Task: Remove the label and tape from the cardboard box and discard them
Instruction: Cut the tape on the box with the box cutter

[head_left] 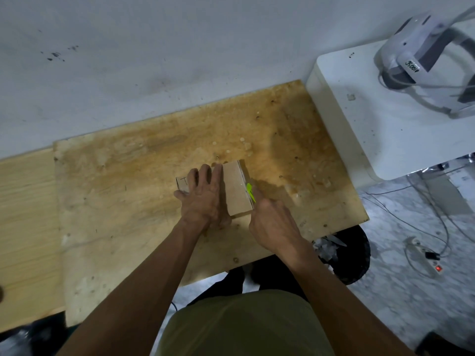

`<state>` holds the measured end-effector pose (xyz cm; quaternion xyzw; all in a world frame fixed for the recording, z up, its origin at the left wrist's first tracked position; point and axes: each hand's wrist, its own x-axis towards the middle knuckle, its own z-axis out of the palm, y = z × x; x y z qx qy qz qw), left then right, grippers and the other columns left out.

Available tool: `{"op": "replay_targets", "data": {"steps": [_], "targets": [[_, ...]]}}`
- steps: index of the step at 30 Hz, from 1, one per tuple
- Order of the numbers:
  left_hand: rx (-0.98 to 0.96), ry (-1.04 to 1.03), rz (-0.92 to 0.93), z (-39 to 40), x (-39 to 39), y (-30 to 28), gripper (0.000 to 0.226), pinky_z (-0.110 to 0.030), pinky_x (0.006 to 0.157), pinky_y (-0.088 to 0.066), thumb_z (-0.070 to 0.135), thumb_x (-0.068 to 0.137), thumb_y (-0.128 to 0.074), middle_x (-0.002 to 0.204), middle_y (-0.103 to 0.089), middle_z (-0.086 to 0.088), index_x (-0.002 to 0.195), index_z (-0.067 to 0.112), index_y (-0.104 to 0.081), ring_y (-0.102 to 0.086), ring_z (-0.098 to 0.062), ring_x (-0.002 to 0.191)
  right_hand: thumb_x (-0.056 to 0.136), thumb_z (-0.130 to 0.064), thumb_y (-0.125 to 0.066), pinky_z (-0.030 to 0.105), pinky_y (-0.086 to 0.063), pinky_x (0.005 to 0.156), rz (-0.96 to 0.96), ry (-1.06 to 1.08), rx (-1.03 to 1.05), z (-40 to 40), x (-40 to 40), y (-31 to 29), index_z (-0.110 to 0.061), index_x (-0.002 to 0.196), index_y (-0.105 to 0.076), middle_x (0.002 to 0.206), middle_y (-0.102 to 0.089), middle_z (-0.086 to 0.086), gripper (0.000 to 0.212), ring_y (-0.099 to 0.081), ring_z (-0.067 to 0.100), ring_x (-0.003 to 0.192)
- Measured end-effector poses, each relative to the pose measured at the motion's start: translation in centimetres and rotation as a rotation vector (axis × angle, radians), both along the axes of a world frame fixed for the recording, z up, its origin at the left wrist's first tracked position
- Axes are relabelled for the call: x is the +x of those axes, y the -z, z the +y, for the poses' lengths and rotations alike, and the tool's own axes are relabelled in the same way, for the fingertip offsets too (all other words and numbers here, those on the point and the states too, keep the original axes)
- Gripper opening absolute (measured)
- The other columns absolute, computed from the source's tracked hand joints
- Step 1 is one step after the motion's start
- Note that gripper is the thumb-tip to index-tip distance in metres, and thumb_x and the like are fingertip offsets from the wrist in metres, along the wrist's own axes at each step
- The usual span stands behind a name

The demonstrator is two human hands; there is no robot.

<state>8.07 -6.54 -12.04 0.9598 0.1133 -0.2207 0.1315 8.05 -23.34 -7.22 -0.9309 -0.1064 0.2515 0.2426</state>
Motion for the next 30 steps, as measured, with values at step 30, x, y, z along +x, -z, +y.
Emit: {"op": "replay_targets", "data": {"steps": [30], "targets": [[0.017,-0.009,-0.004,-0.2,0.2,0.3,0.139,-0.070,0.089,-0.036,0.047,0.036,-0.090,0.144,-0.016,0.002,0.147,0.035,-0.006,-0.011,-0.030,0.135,0.094,-0.007,-0.041,0.039,-0.051,0.071,0.042,-0.002,0.009,-2.3,-2.6,0.8,-0.020,0.152,-0.021,0.096,-0.064,0.016,0.063,-0.063,0.032,0.083]]}}
